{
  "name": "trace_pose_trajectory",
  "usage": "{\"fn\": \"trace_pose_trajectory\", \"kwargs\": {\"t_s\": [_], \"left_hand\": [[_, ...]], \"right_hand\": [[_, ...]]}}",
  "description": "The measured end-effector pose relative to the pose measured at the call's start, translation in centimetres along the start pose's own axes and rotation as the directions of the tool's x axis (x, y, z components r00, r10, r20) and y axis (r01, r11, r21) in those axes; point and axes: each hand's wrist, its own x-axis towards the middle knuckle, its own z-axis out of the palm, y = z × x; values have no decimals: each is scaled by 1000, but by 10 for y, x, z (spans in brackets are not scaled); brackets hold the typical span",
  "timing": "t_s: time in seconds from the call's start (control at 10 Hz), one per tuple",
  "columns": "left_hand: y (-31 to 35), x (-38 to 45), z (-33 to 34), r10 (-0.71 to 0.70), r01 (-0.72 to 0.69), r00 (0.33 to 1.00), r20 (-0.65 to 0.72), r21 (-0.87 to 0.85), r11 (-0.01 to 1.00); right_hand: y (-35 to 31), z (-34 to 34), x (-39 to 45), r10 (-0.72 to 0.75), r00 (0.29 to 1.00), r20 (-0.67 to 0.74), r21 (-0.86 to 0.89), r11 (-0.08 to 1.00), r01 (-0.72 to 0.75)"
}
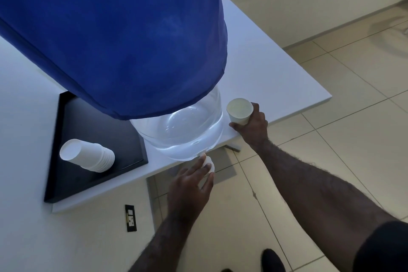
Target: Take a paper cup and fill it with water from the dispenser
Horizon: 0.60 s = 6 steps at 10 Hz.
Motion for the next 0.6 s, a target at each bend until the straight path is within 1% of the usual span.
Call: {"fn": "trace_pose_trajectory", "kwargs": {"t_s": [0.1, 0.3, 0.5, 0.6], "left_hand": [[1, 0, 0, -19, 19, 1000, -9, -3, 1000], [1, 0, -3, -44, 44, 999, 9, -4, 999], [11, 6, -23, -107, 107, 992, 63, -6, 994], [10, 0, -34, -105, 101, 988, 116, 44, 994]], "right_hand": [[2, -3, 0, -11, 999, 32, -25, 1000, 12], [1, -19, -15, -18, 994, 106, 3, 1000, 18], [-2, -51, -30, -10, 983, 181, -124, 992, 33], [-9, -67, -34, -1, 976, 220, -159, 987, 37]]}}
